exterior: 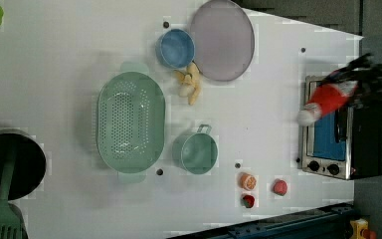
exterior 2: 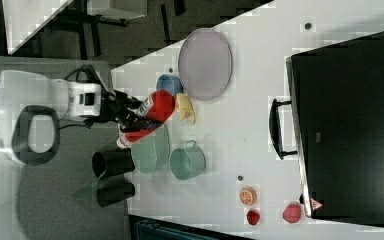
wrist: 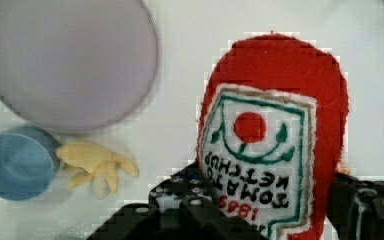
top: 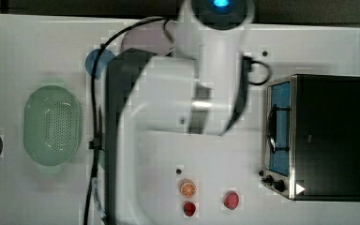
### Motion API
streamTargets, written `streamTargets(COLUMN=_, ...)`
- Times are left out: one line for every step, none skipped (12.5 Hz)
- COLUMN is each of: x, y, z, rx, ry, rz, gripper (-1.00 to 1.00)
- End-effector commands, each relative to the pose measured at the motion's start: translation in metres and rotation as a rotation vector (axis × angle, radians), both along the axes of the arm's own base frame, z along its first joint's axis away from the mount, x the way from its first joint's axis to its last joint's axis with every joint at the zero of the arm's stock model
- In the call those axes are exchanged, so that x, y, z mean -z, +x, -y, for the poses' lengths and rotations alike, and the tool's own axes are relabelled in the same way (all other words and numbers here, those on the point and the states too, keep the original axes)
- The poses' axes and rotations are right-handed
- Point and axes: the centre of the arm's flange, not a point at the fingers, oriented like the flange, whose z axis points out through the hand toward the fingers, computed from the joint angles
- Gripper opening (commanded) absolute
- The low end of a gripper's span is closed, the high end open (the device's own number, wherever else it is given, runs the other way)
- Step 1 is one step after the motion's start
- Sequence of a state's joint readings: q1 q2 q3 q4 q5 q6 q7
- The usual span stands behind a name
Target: Pick Ketchup from oven and place it on table.
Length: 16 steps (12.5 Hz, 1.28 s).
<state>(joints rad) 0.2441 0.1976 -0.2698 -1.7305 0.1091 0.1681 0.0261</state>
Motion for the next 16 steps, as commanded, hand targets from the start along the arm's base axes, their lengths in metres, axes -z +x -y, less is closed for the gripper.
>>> streamTargets(x=0.029, y=-0.017, z=0.010, rx=0.159, ry=-0.061, rz=-0.032, gripper=0.24)
streamTargets(x=0.050, y=-0.022, z=0.013, rx=0.186, ry=-0.067, rz=-0.032, gripper=0.24)
streamTargets(x=0.072, y=-0.028, z=0.016, rx=0.195, ry=-0.070, rz=-0.029, gripper=0.24)
streamTargets(x=0.094, y=-0.034, z=0.018, rx=0.201, ry=-0.074, rz=-0.029, gripper=0.24)
streamTargets(x=0.117, y=-0.043, z=0.020, rx=0.204, ry=-0.079, rz=-0.042, gripper=0.24)
streamTargets(x=0.140, y=-0.052, z=0.020, rx=0.204, ry=-0.085, rz=-0.058, gripper=0.24)
streamTargets(x=0.161, y=-0.058, z=0.021, rx=0.206, ry=-0.093, rz=-0.063, gripper=0.24)
streamTargets(x=0.181, y=-0.061, z=0.022, rx=0.208, ry=-0.103, rz=-0.048, gripper=0.24)
streamTargets(x=0.201, y=-0.062, z=0.022, rx=0.207, ry=-0.112, rz=-0.024, gripper=0.24)
streamTargets(x=0.219, y=-0.065, z=0.021, rx=0.203, ry=-0.121, rz=-0.008, gripper=0.24)
streamTargets(x=0.236, y=-0.068, z=0.020, rx=0.199, ry=-0.130, rz=-0.005, gripper=0.24)
streamTargets(x=0.251, y=-0.071, z=0.019, rx=0.195, ry=-0.138, rz=-0.005, gripper=0.30)
streamTargets(x=0.262, y=-0.071, z=0.018, rx=0.191, ry=-0.143, rz=-0.003, gripper=0.49)
streamTargets(x=0.265, y=-0.070, z=0.018, rx=0.190, ry=-0.145, rz=0.008, gripper=0.71)
streamTargets(x=0.264, y=-0.070, z=0.019, rx=0.192, ry=-0.146, rz=0.008, gripper=1.00)
streamTargets(x=0.259, y=-0.068, z=0.019, rx=0.193, ry=-0.143, rz=0.018, gripper=1.00)
